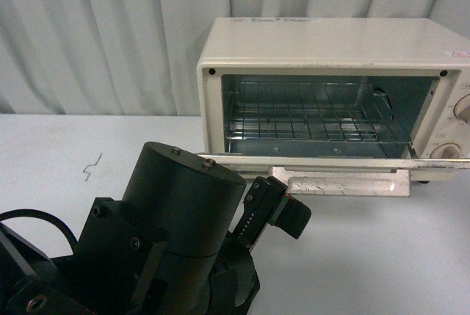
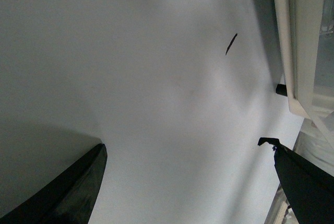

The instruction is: Open oven

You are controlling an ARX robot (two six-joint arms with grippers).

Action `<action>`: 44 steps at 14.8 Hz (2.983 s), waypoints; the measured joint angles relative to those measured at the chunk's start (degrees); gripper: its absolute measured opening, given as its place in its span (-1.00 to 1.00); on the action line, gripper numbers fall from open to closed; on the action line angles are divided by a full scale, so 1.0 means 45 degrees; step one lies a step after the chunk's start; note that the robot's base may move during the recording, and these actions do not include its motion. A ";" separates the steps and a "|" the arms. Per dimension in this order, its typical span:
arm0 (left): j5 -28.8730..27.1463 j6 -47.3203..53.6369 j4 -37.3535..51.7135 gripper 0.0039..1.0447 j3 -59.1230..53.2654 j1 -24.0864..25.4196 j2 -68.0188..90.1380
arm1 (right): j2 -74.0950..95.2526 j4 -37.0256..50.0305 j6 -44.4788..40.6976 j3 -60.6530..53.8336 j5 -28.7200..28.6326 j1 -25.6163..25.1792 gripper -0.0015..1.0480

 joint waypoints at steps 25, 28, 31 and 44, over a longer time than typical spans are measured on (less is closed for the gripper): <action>0.0010 0.0000 0.0000 0.88 0.0000 0.0000 0.0000 | -1.1181 -0.5484 0.2336 -0.5605 -0.2147 -0.1967 -0.96; 0.0010 0.0000 0.0000 0.88 0.0000 0.0000 0.0000 | -1.2560 -0.6844 0.2336 -0.5610 -0.2152 -0.1967 -0.96; 0.0015 0.0000 0.0000 0.88 0.0000 0.0000 0.0000 | -1.3206 -0.7509 0.2336 -0.5610 -0.2152 -0.1967 -0.96; 0.0049 0.0000 -0.0010 0.88 0.0000 0.0000 0.0000 | -1.5640 -1.0025 0.2336 -0.5605 -0.2152 -0.1967 -0.05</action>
